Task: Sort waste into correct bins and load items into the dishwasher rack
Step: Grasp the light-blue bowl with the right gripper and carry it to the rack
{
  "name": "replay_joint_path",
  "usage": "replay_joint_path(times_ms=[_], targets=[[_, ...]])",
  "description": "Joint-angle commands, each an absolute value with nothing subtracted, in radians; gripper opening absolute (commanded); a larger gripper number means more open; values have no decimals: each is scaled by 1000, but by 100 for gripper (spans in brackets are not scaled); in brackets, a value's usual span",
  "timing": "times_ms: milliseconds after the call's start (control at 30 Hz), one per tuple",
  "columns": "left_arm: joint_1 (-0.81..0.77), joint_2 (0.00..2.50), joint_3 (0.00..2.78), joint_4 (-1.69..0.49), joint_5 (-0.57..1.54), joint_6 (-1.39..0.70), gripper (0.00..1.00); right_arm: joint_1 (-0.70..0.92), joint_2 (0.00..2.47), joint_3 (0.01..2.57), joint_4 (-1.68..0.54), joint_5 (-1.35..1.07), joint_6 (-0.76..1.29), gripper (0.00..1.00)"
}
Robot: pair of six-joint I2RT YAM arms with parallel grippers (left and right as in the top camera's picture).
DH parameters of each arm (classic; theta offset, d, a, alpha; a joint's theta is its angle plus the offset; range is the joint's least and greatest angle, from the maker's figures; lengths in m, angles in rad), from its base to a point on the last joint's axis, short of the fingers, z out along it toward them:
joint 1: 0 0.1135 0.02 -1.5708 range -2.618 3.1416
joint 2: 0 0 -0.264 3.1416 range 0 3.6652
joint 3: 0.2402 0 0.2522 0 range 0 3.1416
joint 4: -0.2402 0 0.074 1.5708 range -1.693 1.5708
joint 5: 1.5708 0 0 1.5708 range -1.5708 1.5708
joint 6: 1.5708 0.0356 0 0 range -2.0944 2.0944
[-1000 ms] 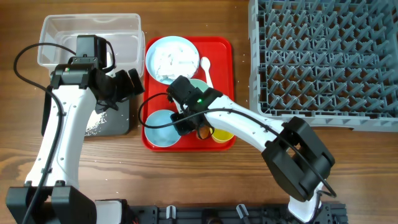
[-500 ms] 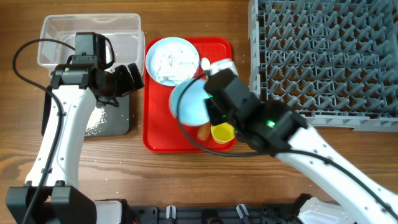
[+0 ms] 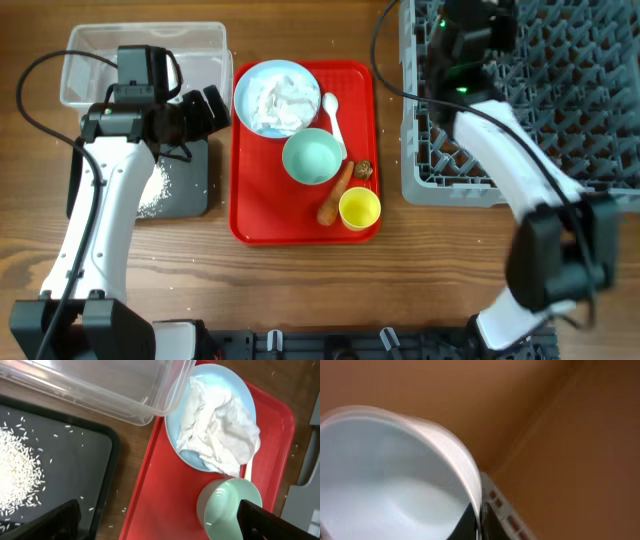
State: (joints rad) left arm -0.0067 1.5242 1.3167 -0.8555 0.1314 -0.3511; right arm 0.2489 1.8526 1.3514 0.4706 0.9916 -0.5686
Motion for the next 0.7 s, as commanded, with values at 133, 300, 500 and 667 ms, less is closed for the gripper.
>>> replay_joint_path(times_ms=[133,300,500,667], targets=[[-8,1520,1326,-831,88,-352,100,255,2090,1359,659,1086,-1058,4],[-8,1520,1326,-829,84,-353,100,255,2091,1359,473,1101,-817,4],[-8,1520,1326,-830,84,-353,100,326,2091,1359,282,1079,-670,4],[-8,1520,1326,-830,84,-352,100,421,2091,1359,115,1077,-490,78]])
